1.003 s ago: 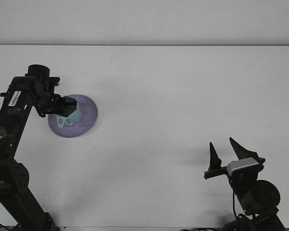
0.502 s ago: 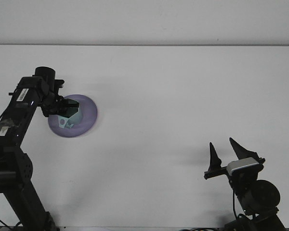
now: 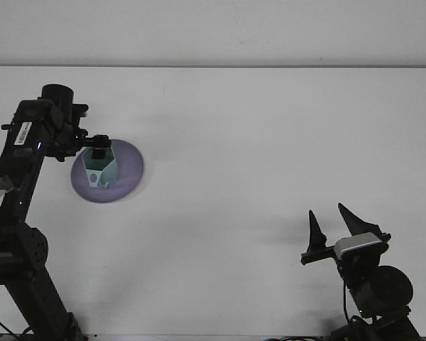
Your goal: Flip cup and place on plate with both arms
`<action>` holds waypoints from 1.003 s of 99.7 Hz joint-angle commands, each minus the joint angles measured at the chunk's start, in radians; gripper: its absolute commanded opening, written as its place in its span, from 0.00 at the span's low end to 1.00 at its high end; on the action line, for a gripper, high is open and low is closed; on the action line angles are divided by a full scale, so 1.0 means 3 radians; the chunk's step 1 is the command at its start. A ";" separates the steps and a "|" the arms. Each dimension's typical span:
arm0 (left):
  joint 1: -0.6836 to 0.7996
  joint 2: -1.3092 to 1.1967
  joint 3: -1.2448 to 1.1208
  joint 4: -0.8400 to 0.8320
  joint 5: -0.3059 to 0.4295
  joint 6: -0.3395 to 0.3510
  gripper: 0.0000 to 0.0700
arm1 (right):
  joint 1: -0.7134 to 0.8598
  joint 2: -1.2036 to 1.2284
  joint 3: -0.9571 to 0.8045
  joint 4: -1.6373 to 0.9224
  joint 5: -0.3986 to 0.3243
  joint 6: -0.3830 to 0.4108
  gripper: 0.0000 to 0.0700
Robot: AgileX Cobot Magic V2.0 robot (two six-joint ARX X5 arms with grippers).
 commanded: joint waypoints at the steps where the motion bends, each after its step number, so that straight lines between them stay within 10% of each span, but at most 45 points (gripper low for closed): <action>1: 0.0013 -0.0118 0.0174 -0.0065 -0.0017 -0.0102 0.73 | 0.0006 0.0008 0.0009 0.0009 0.0003 0.0023 0.65; 20: 0.0013 -0.0743 0.0200 -0.0019 -0.0017 -0.0207 0.68 | 0.0006 0.0008 0.0009 0.0003 0.0003 0.0023 0.65; 37: 0.0013 -0.1338 0.0197 0.0000 -0.0017 -0.0231 0.00 | 0.0006 0.0008 0.0009 -0.0003 0.0004 0.0023 0.65; 52: 0.0013 -0.1831 0.0017 0.0149 -0.0017 -0.0207 0.02 | 0.0006 0.0008 0.0009 0.0001 0.0031 0.0024 0.60; 67: 0.0005 -0.2560 -0.0994 0.0877 -0.0006 -0.0207 0.02 | 0.0006 0.0008 0.0009 -0.0001 0.0028 0.0051 0.00; 100: -0.0207 -0.4590 -0.4194 0.3239 0.0046 -0.0273 0.02 | 0.0006 0.0008 0.0009 0.0023 0.0247 0.0041 0.00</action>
